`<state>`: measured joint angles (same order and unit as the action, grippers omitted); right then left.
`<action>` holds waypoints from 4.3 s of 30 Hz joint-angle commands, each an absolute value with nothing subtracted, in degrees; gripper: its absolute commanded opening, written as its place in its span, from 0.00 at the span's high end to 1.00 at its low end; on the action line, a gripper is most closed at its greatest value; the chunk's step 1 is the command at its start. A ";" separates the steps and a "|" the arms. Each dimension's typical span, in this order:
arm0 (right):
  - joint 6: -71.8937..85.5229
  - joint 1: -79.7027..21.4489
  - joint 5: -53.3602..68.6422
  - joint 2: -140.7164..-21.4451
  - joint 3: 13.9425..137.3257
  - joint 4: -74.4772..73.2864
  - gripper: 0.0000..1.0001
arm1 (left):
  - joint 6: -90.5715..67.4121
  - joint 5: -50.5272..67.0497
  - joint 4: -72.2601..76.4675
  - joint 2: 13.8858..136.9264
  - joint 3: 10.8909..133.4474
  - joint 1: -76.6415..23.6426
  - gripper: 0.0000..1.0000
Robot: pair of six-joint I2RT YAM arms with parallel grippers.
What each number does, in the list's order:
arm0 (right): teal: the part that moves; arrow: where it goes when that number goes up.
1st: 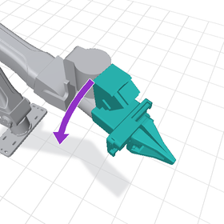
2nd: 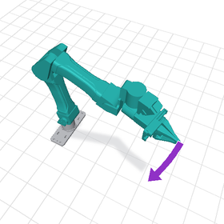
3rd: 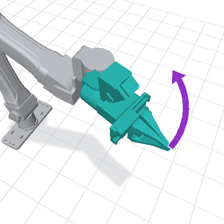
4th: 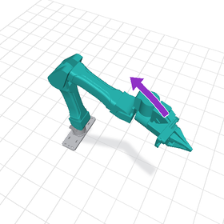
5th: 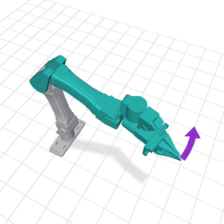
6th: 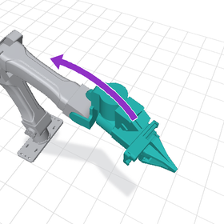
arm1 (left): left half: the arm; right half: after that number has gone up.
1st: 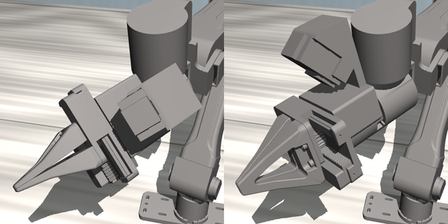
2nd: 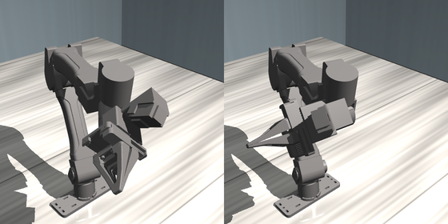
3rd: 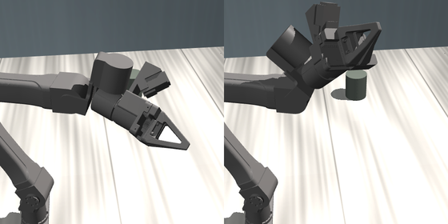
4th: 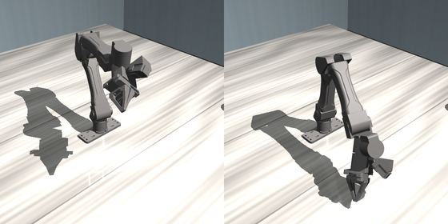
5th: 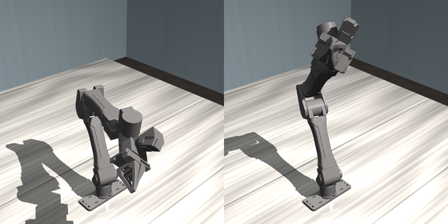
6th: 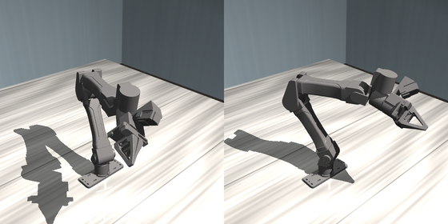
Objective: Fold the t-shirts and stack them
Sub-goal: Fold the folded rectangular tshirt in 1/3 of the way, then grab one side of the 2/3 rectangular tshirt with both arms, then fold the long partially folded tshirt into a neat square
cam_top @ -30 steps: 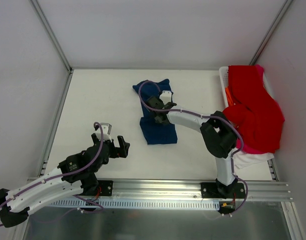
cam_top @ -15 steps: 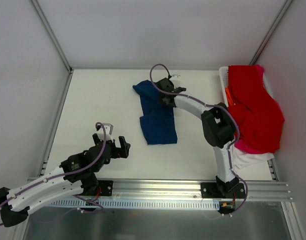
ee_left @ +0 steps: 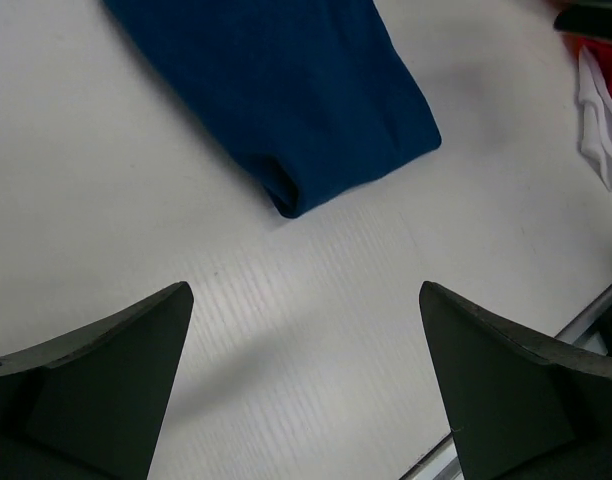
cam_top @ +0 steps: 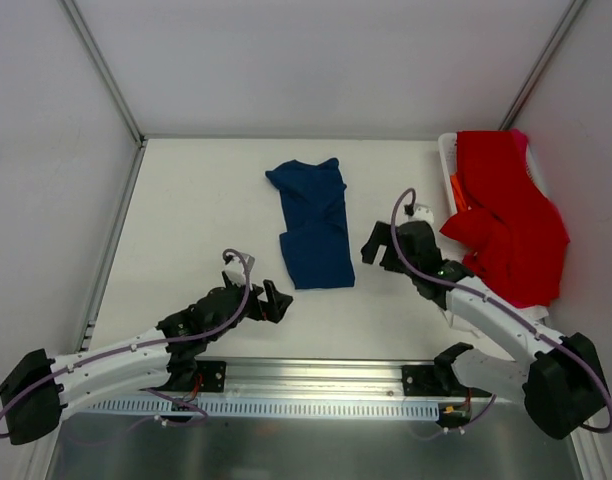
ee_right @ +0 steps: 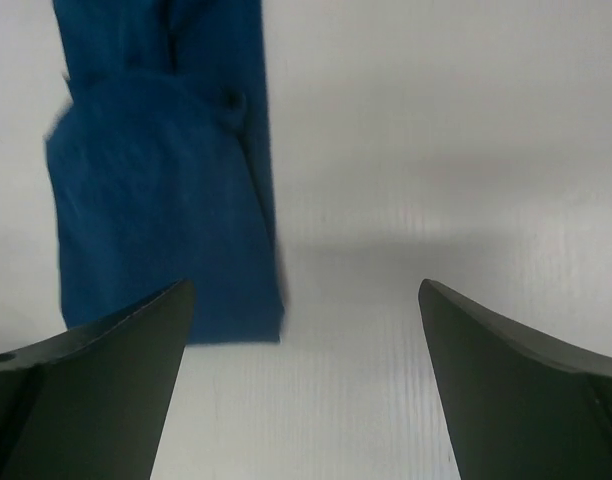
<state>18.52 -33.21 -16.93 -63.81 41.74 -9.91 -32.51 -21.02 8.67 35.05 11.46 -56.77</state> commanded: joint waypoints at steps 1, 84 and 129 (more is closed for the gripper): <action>22.40 -31.03 5.86 -61.88 30.07 6.49 0.01 | -32.52 -6.09 34.42 43.55 7.91 -53.89 0.01; 33.92 -33.92 15.49 -92.49 24.54 32.70 0.99 | -49.83 -8.88 31.38 82.80 17.58 -48.07 1.00; 38.07 -54.33 -23.74 -60.99 48.25 -29.53 1.00 | -39.38 -29.98 -2.73 61.25 47.90 -65.85 1.00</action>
